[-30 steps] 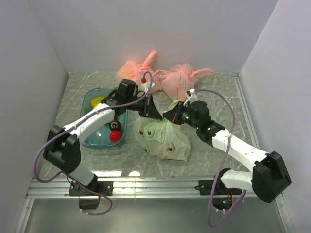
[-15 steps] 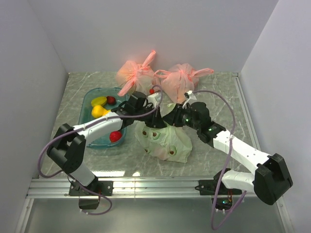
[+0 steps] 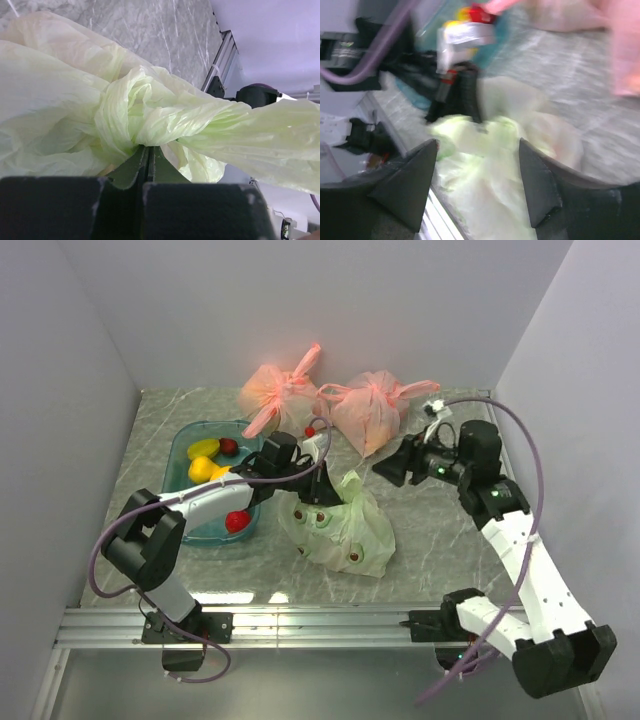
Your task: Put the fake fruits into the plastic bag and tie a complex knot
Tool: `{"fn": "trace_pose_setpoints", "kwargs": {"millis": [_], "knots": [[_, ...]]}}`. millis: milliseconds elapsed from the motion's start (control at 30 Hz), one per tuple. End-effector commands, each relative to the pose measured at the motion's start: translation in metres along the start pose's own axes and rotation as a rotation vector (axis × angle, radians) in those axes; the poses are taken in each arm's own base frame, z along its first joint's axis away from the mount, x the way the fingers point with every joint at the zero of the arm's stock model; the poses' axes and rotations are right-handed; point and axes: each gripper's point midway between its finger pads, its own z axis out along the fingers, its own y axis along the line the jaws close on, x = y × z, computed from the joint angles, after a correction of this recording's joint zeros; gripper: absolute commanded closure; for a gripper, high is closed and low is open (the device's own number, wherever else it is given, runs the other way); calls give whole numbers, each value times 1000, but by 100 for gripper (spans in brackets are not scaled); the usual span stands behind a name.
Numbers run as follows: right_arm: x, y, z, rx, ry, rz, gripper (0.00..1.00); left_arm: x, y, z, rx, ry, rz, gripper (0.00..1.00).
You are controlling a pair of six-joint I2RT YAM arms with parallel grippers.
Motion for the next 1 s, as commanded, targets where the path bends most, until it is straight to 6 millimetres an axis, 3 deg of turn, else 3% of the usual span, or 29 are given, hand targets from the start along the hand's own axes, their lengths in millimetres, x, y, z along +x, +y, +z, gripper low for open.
{"fn": "trace_pose_setpoints", "kwargs": {"millis": [0, 100, 167, 200, 367, 467, 633, 833, 967], "knots": [[20, -20, -10, -2, 111, 61, 41, -9, -22, -10, 54, -19, 48, 100], [43, -40, 6, -21, 185, 108, 57, -7, -23, -11, 61, 7, 40, 100], [54, -37, 12, -87, 217, 125, 59, -2, -24, -10, 64, 37, 30, 100], [69, -39, 17, -115, 262, 125, 59, -1, -24, -11, 68, 46, 29, 100], [115, -32, 15, -235, 414, 149, 50, 6, -33, -11, 118, 76, 34, 100], [125, -22, 16, -296, 442, 152, 40, 4, -39, -7, 147, 69, 24, 100], [144, 4, 27, -367, 487, 180, 35, 0, -49, 1, 208, 61, 32, 100], [135, 25, 59, -383, 415, 280, 30, -5, -59, 6, 286, 71, 38, 100], [108, 24, 85, -361, 271, 314, 30, -5, -63, -2, 326, 74, 62, 100]]}}
